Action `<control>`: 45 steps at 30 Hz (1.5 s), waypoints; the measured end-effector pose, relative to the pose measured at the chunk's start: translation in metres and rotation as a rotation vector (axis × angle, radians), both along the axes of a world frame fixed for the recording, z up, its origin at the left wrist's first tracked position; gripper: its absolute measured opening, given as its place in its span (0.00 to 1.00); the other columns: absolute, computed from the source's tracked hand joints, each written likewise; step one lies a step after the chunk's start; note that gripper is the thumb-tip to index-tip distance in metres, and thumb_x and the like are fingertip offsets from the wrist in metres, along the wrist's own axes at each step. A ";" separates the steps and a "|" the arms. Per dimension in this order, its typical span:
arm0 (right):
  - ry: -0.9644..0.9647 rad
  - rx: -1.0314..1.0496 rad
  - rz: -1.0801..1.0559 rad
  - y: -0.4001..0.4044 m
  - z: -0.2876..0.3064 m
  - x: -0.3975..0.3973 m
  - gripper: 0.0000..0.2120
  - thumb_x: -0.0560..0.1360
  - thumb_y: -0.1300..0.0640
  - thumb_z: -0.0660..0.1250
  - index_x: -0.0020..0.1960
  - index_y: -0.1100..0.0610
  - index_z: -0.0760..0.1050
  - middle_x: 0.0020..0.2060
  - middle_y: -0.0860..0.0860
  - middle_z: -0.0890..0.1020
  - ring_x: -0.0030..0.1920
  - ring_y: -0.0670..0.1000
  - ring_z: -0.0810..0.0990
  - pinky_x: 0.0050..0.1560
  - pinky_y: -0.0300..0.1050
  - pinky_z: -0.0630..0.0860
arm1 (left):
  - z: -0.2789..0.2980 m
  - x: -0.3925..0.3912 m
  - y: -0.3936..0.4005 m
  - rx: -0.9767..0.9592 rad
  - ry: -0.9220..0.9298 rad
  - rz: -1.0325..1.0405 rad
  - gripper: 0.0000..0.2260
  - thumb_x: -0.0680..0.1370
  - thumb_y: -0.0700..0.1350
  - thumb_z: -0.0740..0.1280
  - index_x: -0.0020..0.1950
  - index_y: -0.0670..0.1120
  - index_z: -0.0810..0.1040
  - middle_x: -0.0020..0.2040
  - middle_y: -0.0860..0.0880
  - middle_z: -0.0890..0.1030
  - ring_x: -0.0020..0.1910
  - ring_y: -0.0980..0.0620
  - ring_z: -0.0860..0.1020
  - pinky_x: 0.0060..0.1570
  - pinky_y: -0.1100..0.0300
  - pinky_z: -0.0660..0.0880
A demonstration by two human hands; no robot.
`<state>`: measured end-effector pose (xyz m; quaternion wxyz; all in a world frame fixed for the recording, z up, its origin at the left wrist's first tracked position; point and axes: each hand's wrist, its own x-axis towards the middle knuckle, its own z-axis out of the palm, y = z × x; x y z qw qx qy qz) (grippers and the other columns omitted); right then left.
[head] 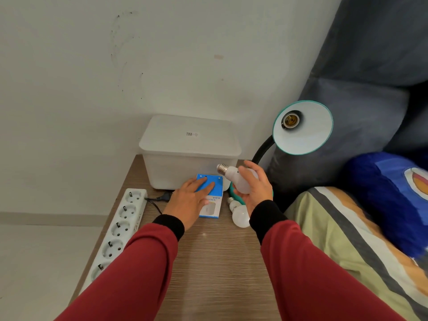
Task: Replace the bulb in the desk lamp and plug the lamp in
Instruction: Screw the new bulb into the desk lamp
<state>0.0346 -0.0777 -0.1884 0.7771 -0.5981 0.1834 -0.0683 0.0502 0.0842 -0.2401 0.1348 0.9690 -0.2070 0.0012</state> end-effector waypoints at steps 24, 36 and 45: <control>-0.140 -0.665 -0.354 -0.070 0.095 -0.025 0.31 0.71 0.56 0.70 0.71 0.49 0.63 0.67 0.52 0.71 0.67 0.53 0.70 0.67 0.45 0.66 | 0.178 0.039 -0.108 -0.256 -0.182 -0.247 0.42 0.75 0.43 0.69 0.76 0.60 0.43 0.78 0.49 0.55 0.76 0.50 0.58 0.73 0.52 0.61; -0.058 -0.714 -0.327 -0.075 0.089 -0.006 0.32 0.71 0.54 0.71 0.71 0.53 0.62 0.67 0.53 0.65 0.65 0.53 0.69 0.64 0.41 0.66 | 0.188 0.054 -0.127 -0.228 0.005 -0.329 0.40 0.76 0.32 0.65 0.75 0.64 0.50 0.75 0.52 0.64 0.72 0.52 0.66 0.64 0.67 0.60; -0.094 -0.713 -0.311 -0.073 0.094 0.005 0.23 0.73 0.54 0.70 0.66 0.47 0.69 0.63 0.53 0.66 0.56 0.51 0.71 0.54 0.37 0.65 | 0.187 0.054 -0.128 -0.260 0.035 -0.323 0.40 0.76 0.31 0.65 0.74 0.65 0.52 0.74 0.51 0.66 0.70 0.51 0.68 0.65 0.65 0.64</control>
